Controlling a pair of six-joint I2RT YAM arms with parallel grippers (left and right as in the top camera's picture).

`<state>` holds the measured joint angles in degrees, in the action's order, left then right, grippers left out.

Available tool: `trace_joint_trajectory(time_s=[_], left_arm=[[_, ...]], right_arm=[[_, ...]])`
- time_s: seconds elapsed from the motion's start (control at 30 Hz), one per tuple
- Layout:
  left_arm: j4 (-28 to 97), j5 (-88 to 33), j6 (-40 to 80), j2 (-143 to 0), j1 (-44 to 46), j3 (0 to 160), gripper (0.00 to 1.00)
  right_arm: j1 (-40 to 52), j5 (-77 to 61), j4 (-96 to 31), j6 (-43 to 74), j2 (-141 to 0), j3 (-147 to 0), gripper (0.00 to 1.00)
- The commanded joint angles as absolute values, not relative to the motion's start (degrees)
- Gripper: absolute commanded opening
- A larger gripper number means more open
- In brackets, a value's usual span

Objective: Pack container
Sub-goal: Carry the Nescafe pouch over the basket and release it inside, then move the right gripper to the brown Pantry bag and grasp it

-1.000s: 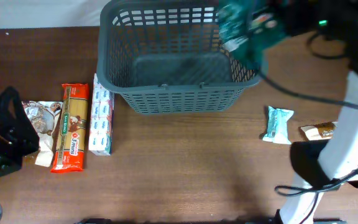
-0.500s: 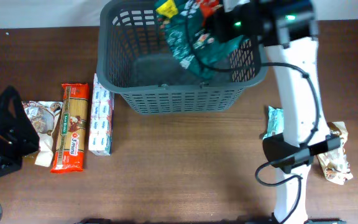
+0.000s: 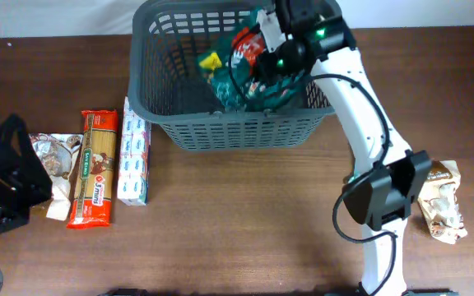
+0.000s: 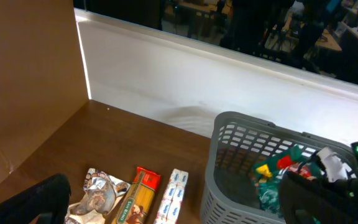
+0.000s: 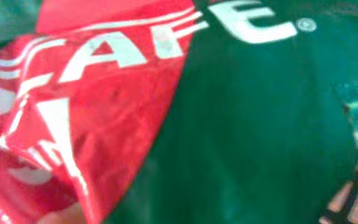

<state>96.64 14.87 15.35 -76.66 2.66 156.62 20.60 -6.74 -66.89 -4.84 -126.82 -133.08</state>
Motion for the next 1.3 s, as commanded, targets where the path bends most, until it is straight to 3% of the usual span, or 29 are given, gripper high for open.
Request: trace_joint_trajectory(time_s=[0.0,0.07,0.17,0.3,0.47,0.63,0.73,0.97,1.1,1.27], left_arm=[[96.6,15.5,14.5,-76.8,2.5,156.6,0.99],[96.6,15.5,14.5,-76.8,2.5,156.6,1.0],[96.6,15.5,14.5,-76.8,2.5,156.6,0.99],[96.6,15.5,14.5,-76.8,2.5,156.6,0.99],[96.6,15.5,14.5,-76.8,2.5,156.6,1.0],[96.6,15.5,14.5,-76.8,2.5,156.6,0.99],[96.6,15.5,14.5,-76.8,2.5,156.6,1.0],[96.6,15.5,14.5,-76.8,2.5,156.6,1.0],[96.6,15.5,14.5,-76.8,2.5,156.6,0.99],[96.6,15.5,14.5,-76.8,2.5,156.6,0.99]], right_arm=[[20.4,-7.6,-65.5,-4.2,-124.1,-133.2,0.51],[20.4,-7.3,-65.8,-4.2,-123.5,-134.4,0.61],[20.4,-5.0,-67.0,-4.2,-121.5,-138.3,0.86],[20.4,0.2,-69.9,-4.2,-117.7,-147.8,0.92],[19.3,12.8,-75.7,-4.2,-112.2,-160.9,0.92],[9.8,17.5,-77.2,-3.9,-104.7,-160.4,0.91],[-1.3,16.5,-77.3,0.2,-99.9,-153.6,0.92],[-23.6,6.7,-69.5,0.5,-87.2,-116.1,0.99],[-29.7,6.0,-62.7,0.5,-85.1,-93.9,0.99],[-33.4,5.1,-56.0,-6.0,-85.8,-76.4,0.99]])
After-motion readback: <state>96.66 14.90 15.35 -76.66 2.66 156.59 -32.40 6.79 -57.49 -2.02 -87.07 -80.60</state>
